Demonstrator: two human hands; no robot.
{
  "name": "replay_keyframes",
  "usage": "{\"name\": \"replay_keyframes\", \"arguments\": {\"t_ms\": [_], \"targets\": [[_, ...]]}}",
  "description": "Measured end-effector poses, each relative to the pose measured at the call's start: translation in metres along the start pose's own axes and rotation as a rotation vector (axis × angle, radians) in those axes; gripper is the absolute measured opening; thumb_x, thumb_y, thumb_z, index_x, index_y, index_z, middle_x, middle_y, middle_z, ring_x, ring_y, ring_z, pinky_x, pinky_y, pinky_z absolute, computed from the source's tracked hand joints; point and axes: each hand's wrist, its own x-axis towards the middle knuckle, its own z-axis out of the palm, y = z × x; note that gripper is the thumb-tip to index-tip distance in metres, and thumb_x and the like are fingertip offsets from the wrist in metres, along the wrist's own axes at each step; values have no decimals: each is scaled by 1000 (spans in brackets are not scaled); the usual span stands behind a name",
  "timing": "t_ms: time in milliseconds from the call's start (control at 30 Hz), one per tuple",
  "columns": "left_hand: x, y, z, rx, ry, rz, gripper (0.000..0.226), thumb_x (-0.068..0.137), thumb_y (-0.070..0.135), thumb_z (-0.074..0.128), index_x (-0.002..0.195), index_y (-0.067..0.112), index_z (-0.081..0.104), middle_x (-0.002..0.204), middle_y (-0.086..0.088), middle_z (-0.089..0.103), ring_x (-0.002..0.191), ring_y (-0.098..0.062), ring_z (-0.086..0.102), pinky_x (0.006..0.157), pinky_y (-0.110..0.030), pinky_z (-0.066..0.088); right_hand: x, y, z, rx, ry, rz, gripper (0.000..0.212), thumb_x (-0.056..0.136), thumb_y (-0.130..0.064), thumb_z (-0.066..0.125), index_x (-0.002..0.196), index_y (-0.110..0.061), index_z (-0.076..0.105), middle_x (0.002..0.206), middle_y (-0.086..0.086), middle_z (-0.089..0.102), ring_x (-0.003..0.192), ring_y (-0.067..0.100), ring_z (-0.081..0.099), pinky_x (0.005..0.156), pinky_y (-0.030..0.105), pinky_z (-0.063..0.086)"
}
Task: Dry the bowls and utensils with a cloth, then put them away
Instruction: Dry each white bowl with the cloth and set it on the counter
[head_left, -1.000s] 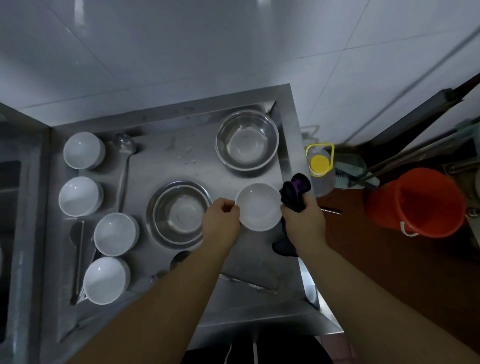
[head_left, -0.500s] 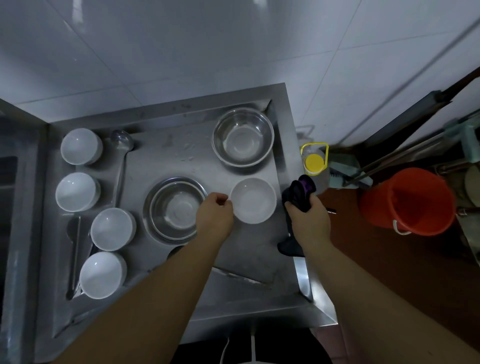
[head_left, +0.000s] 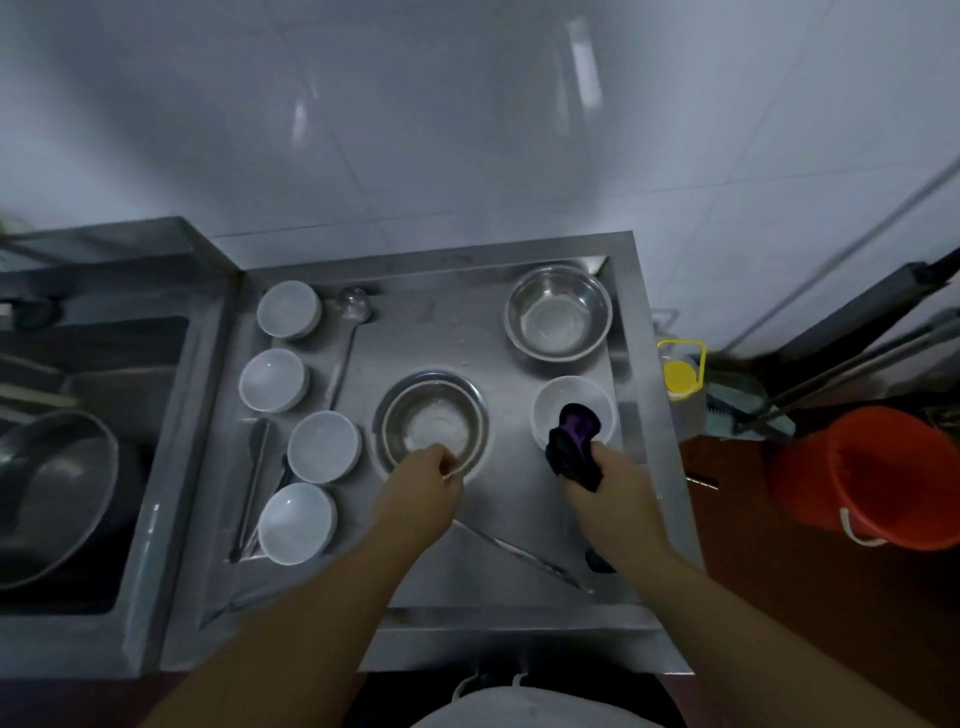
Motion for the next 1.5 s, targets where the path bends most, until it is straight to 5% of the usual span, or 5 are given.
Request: {"name": "replay_keyframes", "arguments": {"t_ms": [433, 700, 1067, 1233, 1500], "targets": [[-31, -181, -47, 132, -102, -24, 25, 100, 29, 59, 120, 17, 67, 120, -5, 65, 110, -29, 66, 90, -41, 55, -31, -80, 143, -397, -280, -169, 19, 98, -20, 60, 83, -23, 49, 79, -3, 49, 63, 11, 47, 54, 24, 29], [-18, -291, -83, 196, -168, -10, 34, 97, 21, 59, 131, 15, 64, 133, -10, 63, 114, -30, 65, 85, -34, 52, -58, -120, 245, -490, -259, -119, 8, 93, -22, 65, 99, -19, 61, 86, -4, 49, 75, 20, 54, 62, 36, 45], [13, -331, -73, -97, -264, -175, 20, 101, 29, 57, 96, 14, 69, 90, -6, 70, 68, -11, 57, 52, -24, 38, -87, -132, 318, -511, -303, -39, 20, 88, -23, 63, 107, -29, 59, 94, -3, 52, 78, 21, 55, 58, 34, 44], [31, -332, -48, -343, -275, -360, 38, 100, 29, 63, 128, 5, 70, 102, -8, 66, 86, -24, 59, 54, -22, 38, -86, -131, 319, -468, -284, 1, 16, 91, -27, 64, 89, -32, 49, 92, -2, 53, 76, 22, 56, 57, 33, 35], [33, -335, -39, -532, -212, -515, 35, 95, 14, 65, 127, 5, 72, 109, -14, 73, 96, -31, 66, 87, -38, 58, -87, -136, 308, -358, -216, 79, 29, 90, -27, 67, 74, -40, 46, 76, -10, 52, 63, 4, 52, 50, 19, 27]]}}
